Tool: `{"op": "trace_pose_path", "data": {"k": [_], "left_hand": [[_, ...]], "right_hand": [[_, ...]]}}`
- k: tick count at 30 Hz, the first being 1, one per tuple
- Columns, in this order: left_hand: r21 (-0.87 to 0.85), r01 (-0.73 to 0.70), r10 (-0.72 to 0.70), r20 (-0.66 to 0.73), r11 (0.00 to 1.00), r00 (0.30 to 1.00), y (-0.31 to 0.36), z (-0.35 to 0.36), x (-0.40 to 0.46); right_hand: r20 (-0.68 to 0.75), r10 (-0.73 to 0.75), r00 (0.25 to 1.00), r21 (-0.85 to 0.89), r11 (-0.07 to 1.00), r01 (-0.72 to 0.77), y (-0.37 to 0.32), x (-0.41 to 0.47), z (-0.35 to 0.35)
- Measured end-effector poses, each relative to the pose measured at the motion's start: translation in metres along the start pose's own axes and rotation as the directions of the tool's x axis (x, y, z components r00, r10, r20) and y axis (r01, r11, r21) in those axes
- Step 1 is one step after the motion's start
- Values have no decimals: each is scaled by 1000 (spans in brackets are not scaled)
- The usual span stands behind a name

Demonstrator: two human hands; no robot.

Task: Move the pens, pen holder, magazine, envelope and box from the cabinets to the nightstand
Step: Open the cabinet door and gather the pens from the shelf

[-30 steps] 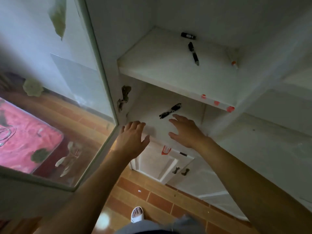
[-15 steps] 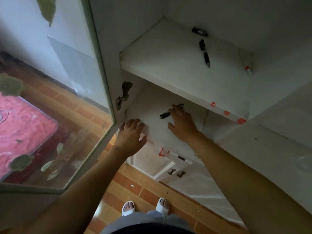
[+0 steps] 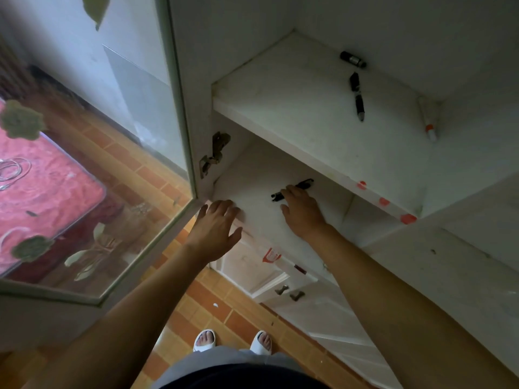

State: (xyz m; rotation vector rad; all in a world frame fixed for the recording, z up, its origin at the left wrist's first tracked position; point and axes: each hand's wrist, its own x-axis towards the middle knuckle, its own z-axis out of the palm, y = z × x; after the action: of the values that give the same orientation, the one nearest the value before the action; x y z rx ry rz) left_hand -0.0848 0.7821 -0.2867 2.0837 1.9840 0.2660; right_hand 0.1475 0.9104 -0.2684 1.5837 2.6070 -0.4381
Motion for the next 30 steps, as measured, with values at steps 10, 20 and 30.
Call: {"op": "trace_pose_path", "data": {"k": [10, 20, 30], "left_hand": [[-34, 14, -15, -26, 999, 1000, 9, 11, 0], [-62, 7, -9, -36, 998, 999, 20, 16, -2], [-49, -2, 1, -29, 999, 1000, 29, 21, -5]], "right_hand": [[11, -89, 996, 13, 996, 89, -21, -29, 16], [-30, -3, 1000, -53, 999, 2, 2, -17, -2], [29, 70, 997, -51, 996, -69, 5, -26, 15]]}}
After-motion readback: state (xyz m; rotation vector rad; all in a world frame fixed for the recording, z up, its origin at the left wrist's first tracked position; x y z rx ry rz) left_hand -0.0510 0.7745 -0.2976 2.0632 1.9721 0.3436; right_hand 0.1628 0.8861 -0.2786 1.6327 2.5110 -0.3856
